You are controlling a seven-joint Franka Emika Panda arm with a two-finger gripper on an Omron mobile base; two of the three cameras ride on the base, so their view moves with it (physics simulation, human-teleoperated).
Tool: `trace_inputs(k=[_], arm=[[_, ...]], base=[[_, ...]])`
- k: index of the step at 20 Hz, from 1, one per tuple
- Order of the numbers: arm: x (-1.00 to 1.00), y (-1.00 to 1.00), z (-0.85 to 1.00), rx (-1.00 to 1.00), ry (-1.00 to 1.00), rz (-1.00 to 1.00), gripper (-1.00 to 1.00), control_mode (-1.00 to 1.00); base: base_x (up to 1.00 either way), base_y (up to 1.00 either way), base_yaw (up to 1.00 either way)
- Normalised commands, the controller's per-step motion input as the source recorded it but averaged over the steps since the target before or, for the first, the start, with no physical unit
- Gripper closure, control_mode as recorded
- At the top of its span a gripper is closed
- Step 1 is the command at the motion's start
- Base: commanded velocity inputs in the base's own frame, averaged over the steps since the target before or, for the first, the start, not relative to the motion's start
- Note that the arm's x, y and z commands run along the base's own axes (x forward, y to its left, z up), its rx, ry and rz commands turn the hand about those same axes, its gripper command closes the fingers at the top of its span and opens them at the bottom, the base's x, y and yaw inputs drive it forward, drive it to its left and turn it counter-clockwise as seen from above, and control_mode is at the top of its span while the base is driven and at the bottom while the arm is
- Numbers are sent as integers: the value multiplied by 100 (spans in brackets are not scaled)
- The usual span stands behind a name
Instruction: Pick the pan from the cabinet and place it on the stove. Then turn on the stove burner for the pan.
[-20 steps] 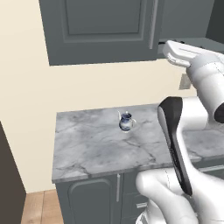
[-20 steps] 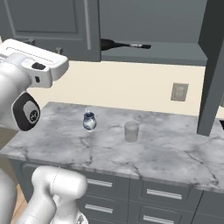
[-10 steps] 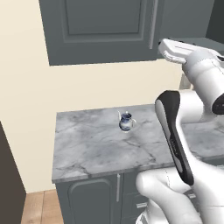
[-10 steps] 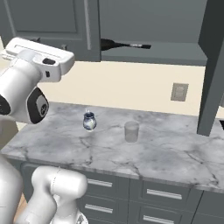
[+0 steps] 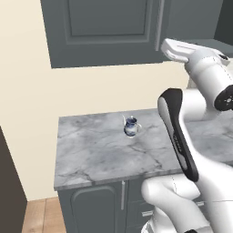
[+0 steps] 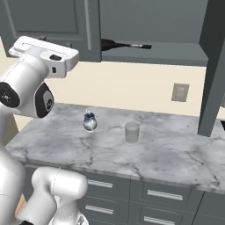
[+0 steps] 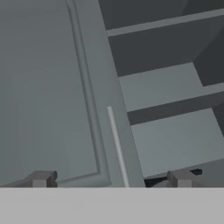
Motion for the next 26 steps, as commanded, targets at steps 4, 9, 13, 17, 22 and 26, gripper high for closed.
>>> trace_inputs(k=[4,9,13,17,22,26], arm=[[27,0,0,-1,6,0,-100,-100],[32,0,0,0,3,0,-100,-100],[34,0,-1,0,0,2,-100,-100],[38,0,-7,0,0,4,-100,-100],[36,-1,-11,0,-1,5,-100,-100],[34,-1,-13,-1,-3,3,-100,-100]], base=[[0,0,0],[0,0,0],[0,0,0],[0,0,0],[0,0,0],[0,0,0]])
